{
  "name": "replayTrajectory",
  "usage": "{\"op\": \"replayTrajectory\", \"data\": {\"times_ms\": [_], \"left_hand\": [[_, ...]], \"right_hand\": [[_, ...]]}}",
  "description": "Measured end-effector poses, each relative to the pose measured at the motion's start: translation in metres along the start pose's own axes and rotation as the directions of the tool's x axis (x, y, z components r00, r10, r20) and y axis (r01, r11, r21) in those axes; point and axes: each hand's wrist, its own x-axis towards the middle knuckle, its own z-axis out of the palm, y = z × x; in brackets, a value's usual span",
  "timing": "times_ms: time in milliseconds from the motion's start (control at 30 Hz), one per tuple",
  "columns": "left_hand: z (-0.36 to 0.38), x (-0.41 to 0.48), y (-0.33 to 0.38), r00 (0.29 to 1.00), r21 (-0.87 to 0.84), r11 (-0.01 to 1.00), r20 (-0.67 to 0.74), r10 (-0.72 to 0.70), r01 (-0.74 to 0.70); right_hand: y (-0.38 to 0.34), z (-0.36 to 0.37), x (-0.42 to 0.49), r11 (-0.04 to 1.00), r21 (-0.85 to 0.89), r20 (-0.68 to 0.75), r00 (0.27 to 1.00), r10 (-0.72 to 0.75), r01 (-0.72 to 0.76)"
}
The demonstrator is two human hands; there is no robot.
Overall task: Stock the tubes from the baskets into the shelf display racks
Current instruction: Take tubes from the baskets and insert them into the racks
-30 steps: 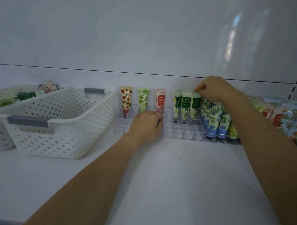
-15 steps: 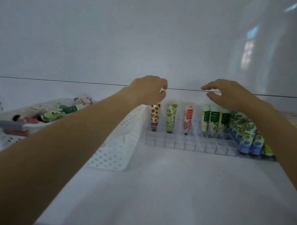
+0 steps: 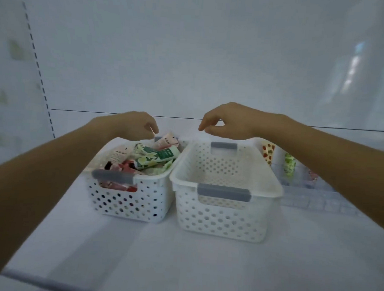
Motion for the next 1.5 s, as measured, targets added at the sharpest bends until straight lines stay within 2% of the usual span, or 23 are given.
{"op": "replayTrajectory", "data": {"times_ms": [133,233,467,533,633,733,833,900,967,1067,1167,1267,1333,1400,1500], "left_hand": [[0.006,0.007,-0.029,0.994,0.086,0.996,0.107,0.029,-0.039],[0.012,0.015,-0.043,0.982,0.076,0.990,0.156,0.109,-0.122],[0.027,0.031,-0.041,0.926,0.104,0.967,0.327,0.188,-0.233],[0.028,0.035,-0.042,0.930,0.097,0.966,0.307,0.200,-0.240],[0.029,0.038,-0.044,0.964,0.046,0.978,0.185,0.192,-0.203],[0.028,0.040,-0.045,0.979,-0.060,0.980,0.062,0.196,-0.192],[0.020,0.037,-0.041,0.979,-0.275,0.940,-0.083,0.185,-0.201],[0.011,0.034,-0.031,0.976,-0.414,0.886,-0.136,0.168,-0.210],[0.001,0.031,-0.017,0.980,-0.527,0.827,-0.105,0.166,-0.197],[-0.007,0.027,0.011,0.984,-0.723,0.679,-0.014,0.175,-0.131],[-0.011,0.029,0.046,0.985,-0.804,0.581,-0.034,0.169,-0.127],[-0.016,0.032,0.087,0.990,-0.844,0.525,-0.048,0.129,-0.110],[-0.020,0.033,0.117,0.990,-0.854,0.508,-0.056,0.128,-0.114],[-0.021,0.036,0.149,0.984,-0.840,0.523,-0.065,0.166,-0.144],[-0.019,0.038,0.204,0.974,-0.804,0.567,-0.069,0.216,-0.182]], "right_hand": [[-0.035,0.016,0.026,0.998,0.040,0.059,0.997,-0.056,0.053],[-0.051,0.037,0.042,0.997,0.047,0.153,0.986,-0.066,0.059],[-0.063,0.058,0.067,0.993,0.085,0.296,0.954,0.050,-0.079],[-0.062,0.056,0.073,0.990,0.076,0.308,0.947,0.089,-0.118],[-0.057,0.053,0.079,0.988,0.015,0.282,0.949,0.143,-0.153],[-0.054,0.043,0.076,0.969,0.135,0.251,0.953,0.168,-0.206],[-0.040,0.025,0.066,0.898,0.347,0.158,0.961,0.228,-0.270],[-0.027,0.013,0.056,0.814,0.492,0.178,0.951,0.254,-0.310],[-0.014,0.004,0.043,0.731,0.593,0.220,0.941,0.256,-0.338],[0.006,-0.006,0.022,0.563,0.754,0.201,0.935,0.293,-0.339],[0.027,-0.012,-0.003,0.391,0.878,0.130,0.924,0.360,-0.276],[0.054,-0.017,-0.035,0.249,0.950,0.053,0.884,0.465,-0.188],[0.074,-0.020,-0.060,0.235,0.957,0.022,0.848,0.529,-0.172],[0.095,-0.021,-0.086,0.271,0.941,0.000,0.803,0.596,-0.202],[0.129,-0.018,-0.128,0.353,0.877,-0.010,0.721,0.693,-0.327]]}}
